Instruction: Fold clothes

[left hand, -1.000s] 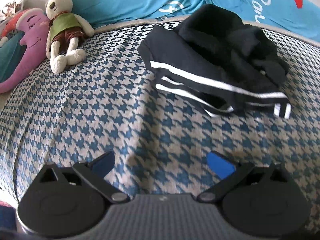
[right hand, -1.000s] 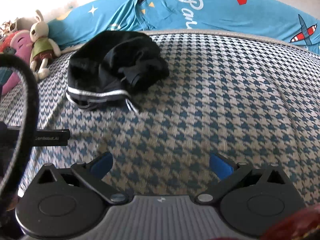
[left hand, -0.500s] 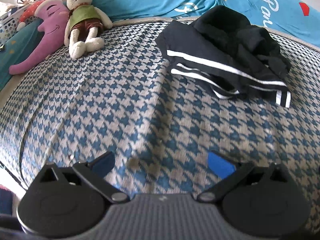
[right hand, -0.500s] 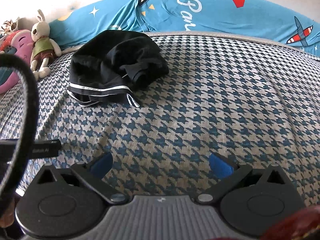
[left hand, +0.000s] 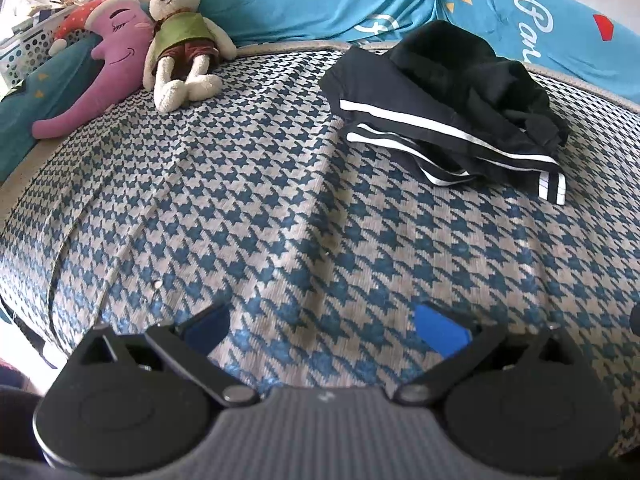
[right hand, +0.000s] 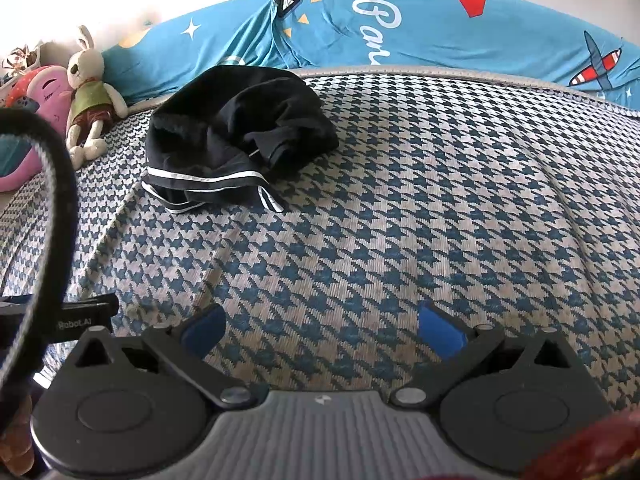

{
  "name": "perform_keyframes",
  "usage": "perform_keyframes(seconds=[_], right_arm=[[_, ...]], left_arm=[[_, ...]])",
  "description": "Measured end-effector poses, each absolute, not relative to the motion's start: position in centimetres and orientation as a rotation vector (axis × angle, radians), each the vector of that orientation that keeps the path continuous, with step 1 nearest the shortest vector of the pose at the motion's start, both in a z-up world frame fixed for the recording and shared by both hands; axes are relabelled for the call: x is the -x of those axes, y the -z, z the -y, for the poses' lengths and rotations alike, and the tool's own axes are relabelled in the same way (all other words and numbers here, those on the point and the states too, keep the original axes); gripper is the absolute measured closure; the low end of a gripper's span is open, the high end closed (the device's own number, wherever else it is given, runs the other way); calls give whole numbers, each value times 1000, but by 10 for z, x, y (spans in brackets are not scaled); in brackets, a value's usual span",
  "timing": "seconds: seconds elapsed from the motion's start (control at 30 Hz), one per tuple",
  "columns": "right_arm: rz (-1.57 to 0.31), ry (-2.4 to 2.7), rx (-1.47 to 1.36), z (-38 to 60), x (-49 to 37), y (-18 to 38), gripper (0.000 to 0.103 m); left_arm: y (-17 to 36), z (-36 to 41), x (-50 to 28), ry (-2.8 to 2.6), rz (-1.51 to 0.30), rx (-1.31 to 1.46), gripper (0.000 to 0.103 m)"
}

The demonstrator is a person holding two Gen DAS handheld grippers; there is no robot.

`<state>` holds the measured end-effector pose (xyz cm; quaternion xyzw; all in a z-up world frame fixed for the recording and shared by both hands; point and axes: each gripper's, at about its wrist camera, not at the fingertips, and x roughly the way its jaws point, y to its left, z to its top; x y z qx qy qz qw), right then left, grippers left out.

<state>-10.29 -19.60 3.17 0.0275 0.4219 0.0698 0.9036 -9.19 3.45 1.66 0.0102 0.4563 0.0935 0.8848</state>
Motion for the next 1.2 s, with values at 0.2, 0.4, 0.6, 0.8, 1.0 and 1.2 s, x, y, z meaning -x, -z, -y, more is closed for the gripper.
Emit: perform_keyframes(seconds=[0.2,0.4,0.6,0.8,1.0,1.2], right_arm=[[-882,-135,-101,200,101,-32,0],[-903,-123,-151,201,94,-29,0],[-918,-119,-147,194,90,-24,0],[-921,-123,-120,183,90,-22,0],[-923,-140,-105,170,90,-23,0],[-923,-164,-93,156,91,-23,0]], left_arm=[[-23,-38,98,-208,-920,-19,0],[-27,-52,108,-235,-905,6,0],[-32,-63,121,-258,-892,17,0],[-35,-74,132,-291,-889,28,0],[-37,-84,143,-312,-892,48,0],[-39,-91,151,-323,-888,71,0]])
